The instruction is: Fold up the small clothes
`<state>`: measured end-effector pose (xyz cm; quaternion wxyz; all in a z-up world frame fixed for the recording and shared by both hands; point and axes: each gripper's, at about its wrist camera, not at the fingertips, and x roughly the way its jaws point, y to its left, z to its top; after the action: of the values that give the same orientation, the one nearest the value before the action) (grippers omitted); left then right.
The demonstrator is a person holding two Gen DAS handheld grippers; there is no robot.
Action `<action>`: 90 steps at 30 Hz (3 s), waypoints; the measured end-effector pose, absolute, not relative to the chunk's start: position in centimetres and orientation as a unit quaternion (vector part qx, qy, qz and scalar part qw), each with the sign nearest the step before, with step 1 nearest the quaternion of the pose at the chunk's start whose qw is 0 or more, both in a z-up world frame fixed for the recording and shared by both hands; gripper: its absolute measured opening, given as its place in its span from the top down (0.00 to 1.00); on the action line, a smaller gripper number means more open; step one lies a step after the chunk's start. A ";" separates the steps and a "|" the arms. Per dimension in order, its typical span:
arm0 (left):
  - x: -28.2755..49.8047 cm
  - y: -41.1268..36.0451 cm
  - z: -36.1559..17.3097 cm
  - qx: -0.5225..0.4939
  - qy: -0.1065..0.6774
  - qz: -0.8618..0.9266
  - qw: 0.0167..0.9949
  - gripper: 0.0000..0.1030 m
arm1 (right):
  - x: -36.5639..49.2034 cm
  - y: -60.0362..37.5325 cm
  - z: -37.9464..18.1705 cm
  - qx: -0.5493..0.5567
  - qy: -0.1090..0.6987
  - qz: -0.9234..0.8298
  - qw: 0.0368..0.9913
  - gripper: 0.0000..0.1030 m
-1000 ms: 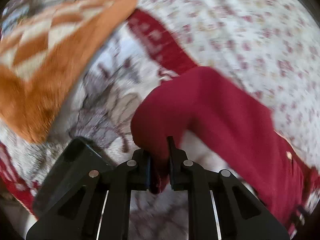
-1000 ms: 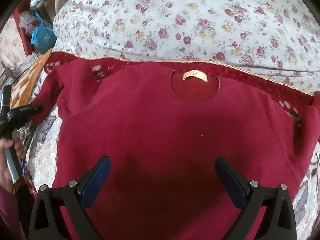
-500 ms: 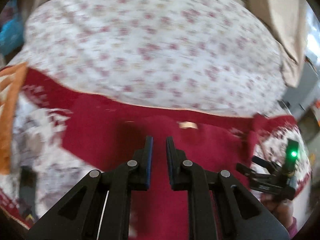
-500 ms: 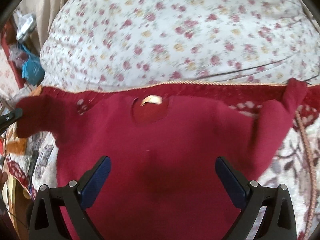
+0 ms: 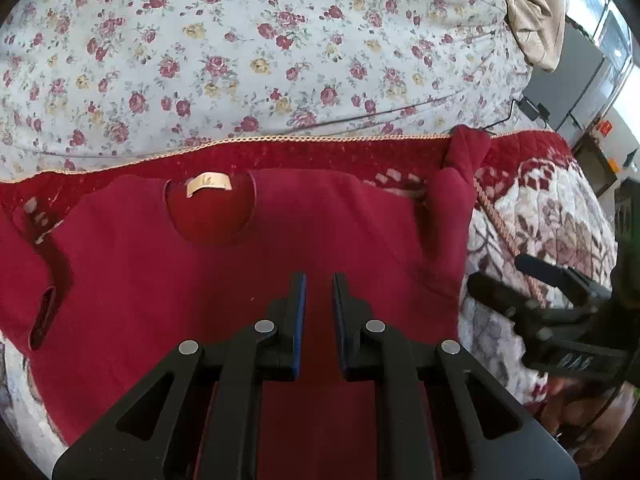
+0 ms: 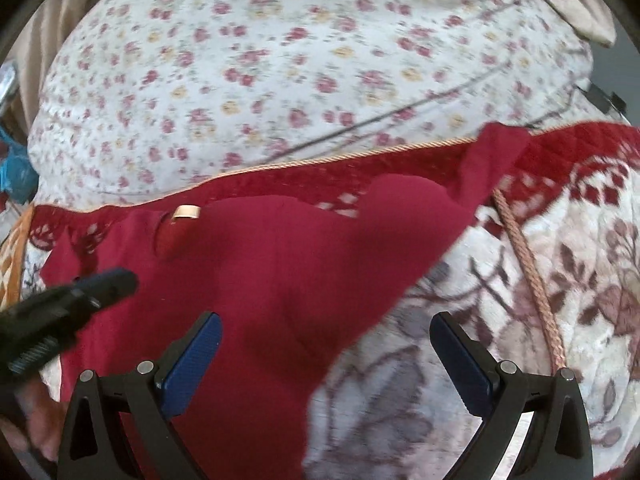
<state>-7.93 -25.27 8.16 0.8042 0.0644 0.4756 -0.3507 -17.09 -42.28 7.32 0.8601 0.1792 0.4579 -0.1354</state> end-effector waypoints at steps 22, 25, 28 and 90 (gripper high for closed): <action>0.0 3.2 4.1 -0.028 0.495 -0.082 0.864 0.87 | -1.4 -19.1 5.4 0.175 0.454 0.170 0.857 0.10; 0.1 4.1 3.0 -0.039 0.505 -0.082 0.858 0.87 | 1.0 -16.9 3.7 0.176 0.475 0.180 0.843 0.19; -0.2 4.5 2.3 -0.046 0.514 -0.084 0.853 0.87 | 2.6 -15.3 2.7 0.174 0.484 0.191 0.836 0.39; -3.6 -0.9 3.8 -0.077 0.501 -0.130 0.852 0.57 | -8.4 -42.3 9.7 0.203 0.413 0.004 0.888 0.95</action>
<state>-3.55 -0.92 3.83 0.8524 -0.0769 0.5006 -0.1300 -8.37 -42.29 9.66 0.8879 0.2026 0.4131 0.0043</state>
